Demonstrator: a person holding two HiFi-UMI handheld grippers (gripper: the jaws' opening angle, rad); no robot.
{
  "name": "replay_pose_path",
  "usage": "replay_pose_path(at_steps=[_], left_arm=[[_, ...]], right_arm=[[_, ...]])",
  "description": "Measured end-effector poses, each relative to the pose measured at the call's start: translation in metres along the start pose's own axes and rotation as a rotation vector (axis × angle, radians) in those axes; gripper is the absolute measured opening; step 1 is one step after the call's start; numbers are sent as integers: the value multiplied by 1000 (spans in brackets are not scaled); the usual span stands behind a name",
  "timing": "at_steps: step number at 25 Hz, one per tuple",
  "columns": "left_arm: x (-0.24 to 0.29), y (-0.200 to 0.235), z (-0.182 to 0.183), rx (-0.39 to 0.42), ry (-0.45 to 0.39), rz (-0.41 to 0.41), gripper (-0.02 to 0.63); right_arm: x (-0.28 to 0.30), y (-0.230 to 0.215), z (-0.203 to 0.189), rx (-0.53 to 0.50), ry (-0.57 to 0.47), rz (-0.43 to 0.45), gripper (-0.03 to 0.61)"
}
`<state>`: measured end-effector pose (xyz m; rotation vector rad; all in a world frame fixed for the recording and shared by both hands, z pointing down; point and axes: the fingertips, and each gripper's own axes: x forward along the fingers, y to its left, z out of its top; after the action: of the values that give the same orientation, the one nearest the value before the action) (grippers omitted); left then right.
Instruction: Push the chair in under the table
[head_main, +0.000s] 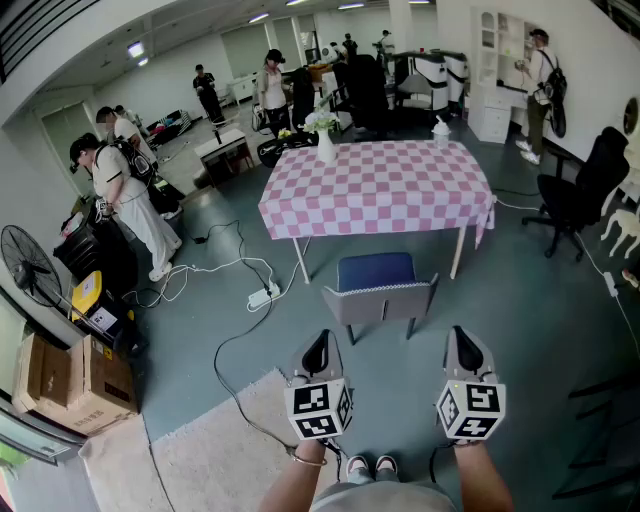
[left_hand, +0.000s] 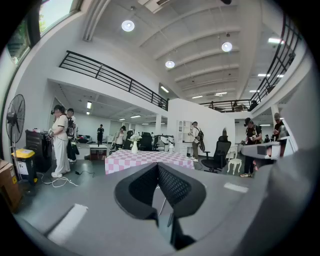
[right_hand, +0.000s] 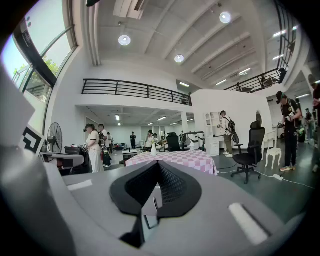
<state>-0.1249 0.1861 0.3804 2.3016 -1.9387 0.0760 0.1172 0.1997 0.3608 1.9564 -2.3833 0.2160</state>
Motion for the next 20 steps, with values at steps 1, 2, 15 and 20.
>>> replay_pose_path(at_steps=[1, 2, 15, 20], left_arm=[[0, -1, 0, 1, 0, -1, 0], [1, -1, 0, 3, 0, -3, 0], [8, -7, 2, 10, -12, -9, 0], [13, -7, 2, -9, -1, -3, 2]], right_arm=[[0, 0, 0, -1, -1, 2, 9], [0, 0, -1, -1, -1, 5, 9], [8, -13, -4, 66, 0, 7, 11], [13, -13, -6, 60, 8, 35, 14]])
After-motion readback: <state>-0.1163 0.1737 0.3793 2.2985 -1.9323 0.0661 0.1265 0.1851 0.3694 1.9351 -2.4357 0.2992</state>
